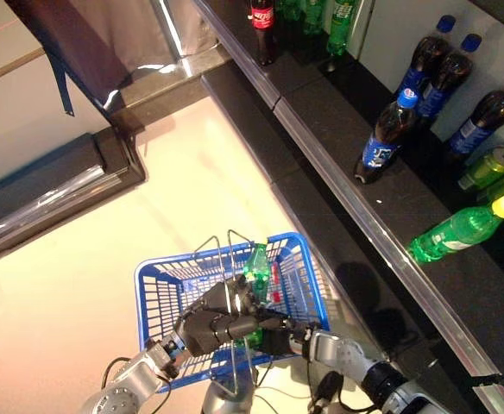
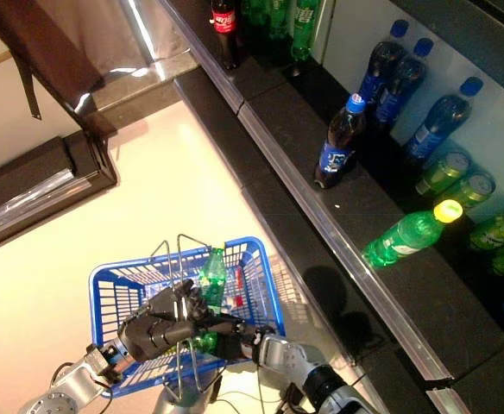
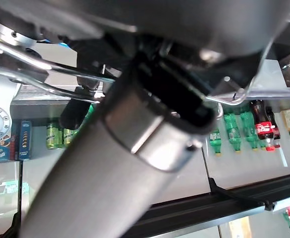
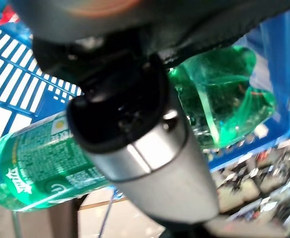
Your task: Pick up the drink and place into the basket.
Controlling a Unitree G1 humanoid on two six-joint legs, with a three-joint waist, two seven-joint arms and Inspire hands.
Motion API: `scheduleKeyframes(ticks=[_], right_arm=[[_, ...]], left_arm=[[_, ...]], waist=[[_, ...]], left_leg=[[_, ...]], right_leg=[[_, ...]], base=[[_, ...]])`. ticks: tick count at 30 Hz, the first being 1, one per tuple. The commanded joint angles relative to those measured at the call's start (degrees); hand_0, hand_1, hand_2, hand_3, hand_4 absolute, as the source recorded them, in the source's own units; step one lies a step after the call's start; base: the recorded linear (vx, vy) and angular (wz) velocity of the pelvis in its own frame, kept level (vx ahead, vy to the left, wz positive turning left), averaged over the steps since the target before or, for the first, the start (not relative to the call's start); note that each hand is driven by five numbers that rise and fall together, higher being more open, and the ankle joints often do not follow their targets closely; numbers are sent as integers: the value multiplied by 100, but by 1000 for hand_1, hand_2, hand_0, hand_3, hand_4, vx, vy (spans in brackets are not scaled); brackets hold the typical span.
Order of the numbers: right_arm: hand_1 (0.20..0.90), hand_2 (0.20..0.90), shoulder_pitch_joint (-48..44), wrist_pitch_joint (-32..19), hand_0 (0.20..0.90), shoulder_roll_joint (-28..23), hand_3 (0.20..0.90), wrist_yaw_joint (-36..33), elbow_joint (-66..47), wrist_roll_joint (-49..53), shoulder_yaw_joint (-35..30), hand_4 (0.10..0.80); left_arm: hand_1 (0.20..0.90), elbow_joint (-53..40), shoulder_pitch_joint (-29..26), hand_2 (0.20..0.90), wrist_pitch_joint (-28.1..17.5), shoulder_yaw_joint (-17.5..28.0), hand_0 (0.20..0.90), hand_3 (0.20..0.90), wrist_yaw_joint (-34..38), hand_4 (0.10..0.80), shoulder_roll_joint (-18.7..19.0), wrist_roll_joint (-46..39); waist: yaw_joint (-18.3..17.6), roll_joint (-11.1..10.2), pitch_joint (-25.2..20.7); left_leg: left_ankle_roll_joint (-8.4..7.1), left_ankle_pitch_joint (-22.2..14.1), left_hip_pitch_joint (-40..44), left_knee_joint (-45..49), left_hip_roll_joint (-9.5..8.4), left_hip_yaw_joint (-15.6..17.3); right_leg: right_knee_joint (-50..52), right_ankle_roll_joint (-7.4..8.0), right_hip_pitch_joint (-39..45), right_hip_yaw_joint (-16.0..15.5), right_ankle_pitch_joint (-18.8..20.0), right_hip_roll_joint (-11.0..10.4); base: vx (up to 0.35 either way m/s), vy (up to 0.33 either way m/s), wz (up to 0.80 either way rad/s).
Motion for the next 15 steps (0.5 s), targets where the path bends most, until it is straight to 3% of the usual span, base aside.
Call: scheduleKeyframes(ticks=[1, 10, 12, 13, 14, 15], right_arm=[[300, 300, -330, 553, 300, 845, 200, -536, 457, 1233, 25, 100], [300, 300, -745, 702, 300, 1080, 200, -1402, 745, 1913, -166, 100], [455, 455, -906, 659, 455, 1184, 381, -1796, 887, 2175, -249, 281], [575, 575, -936, 687, 575, 1200, 521, -1843, 932, 2189, -265, 421], [764, 764, -970, 707, 764, 1219, 741, -1880, 954, 2196, -276, 641], [900, 900, -1016, 737, 900, 1260, 900, -2026, 973, 2273, -270, 800]], left_arm=[[300, -2460, -1118, 300, -581, 79, 300, 200, -1457, 100, -363, -991], [300, -2503, -1296, 300, -451, 62, 300, 200, -1302, 100, -433, -988], [300, -2561, -1376, 300, -413, 38, 300, 200, -1183, 100, -452, -986], [300, -2563, -1393, 300, -408, 32, 300, 200, -1158, 100, -466, -972], [300, -2572, -1410, 300, -395, 34, 300, 200, -1135, 100, -472, -967], [300, -2592, -1444, 300, -377, 25, 300, 200, -1085, 100, -485, -962]], waist=[[148, -33, -31], [226, -91, 42], [268, -122, 68], [276, -135, 71], [286, -149, 76], [304, -171, 87]], left_leg=[[209, -347, 21, 457, 72, -8], [205, -335, -4, 467, 76, -39], [205, -332, -29, 491, 71, -55], [203, -327, -32, 489, 73, -56], [200, -326, -36, 491, 78, -58], [197, -327, -48, 505, 79, -65]], right_leg=[[397, -189, -498, 405, 599, -522], [393, -212, -497, 392, 617, -496], [398, -212, -494, 379, 625, -491], [396, -213, -492, 379, 628, -487], [396, -214, -492, 376, 627, -485], [406, -216, -496, 372, 626, -479]], base=[[0, 0, 0], [1, -2, 1], [10, -24, 10], [7, -11, 7], [13, -21, 6], [16, -21, 4]])
